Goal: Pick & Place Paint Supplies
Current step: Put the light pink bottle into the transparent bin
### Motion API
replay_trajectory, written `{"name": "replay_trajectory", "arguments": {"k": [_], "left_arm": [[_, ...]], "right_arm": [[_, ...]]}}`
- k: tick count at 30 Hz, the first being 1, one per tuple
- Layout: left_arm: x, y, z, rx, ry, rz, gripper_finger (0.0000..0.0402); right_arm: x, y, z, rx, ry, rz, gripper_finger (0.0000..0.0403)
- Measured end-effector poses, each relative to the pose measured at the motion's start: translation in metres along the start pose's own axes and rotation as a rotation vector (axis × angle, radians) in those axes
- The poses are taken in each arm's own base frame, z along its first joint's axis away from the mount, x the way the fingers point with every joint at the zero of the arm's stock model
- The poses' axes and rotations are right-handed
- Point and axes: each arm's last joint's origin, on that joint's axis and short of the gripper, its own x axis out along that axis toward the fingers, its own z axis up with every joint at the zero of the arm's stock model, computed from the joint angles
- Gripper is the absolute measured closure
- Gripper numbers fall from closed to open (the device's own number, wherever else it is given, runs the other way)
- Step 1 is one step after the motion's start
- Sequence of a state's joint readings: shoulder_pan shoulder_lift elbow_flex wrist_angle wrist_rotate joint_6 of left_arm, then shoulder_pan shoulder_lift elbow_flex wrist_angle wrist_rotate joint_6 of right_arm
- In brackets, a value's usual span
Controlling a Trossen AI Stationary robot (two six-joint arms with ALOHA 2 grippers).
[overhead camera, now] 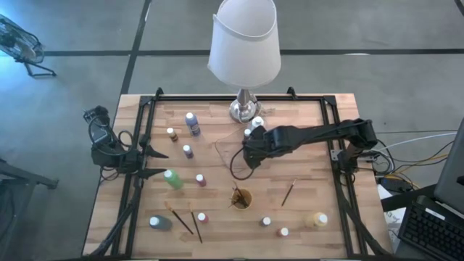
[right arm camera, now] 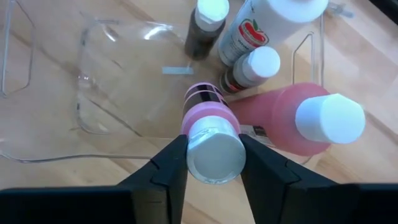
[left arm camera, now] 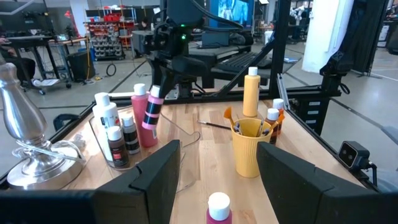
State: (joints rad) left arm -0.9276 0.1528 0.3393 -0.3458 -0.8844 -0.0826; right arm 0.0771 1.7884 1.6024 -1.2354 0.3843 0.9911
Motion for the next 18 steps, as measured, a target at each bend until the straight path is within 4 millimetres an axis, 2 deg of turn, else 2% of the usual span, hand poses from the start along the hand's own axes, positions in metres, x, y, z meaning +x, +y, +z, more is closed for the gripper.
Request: {"name": "replay_trajectory", "arguments": {"k": [8, 14, 18], "left_arm": [[0.000, 0.000, 0.000, 0.000, 0.000, 0.000, 0.0183], [0.000, 0.000, 0.000, 0.000, 0.000, 0.000, 0.0183], [0.000, 0.000, 0.000, 0.000, 0.000, 0.000, 0.0183]], "right_arm": [[0.009, 0.002, 0.003, 0.033, 0.014, -0.013, 0.0289], [0.023, 0.004, 0.003, 0.040, 0.066, -0.024, 0.0277], [0.033, 0.005, 0.003, 0.047, 0.104, -0.041, 0.0283]]}}
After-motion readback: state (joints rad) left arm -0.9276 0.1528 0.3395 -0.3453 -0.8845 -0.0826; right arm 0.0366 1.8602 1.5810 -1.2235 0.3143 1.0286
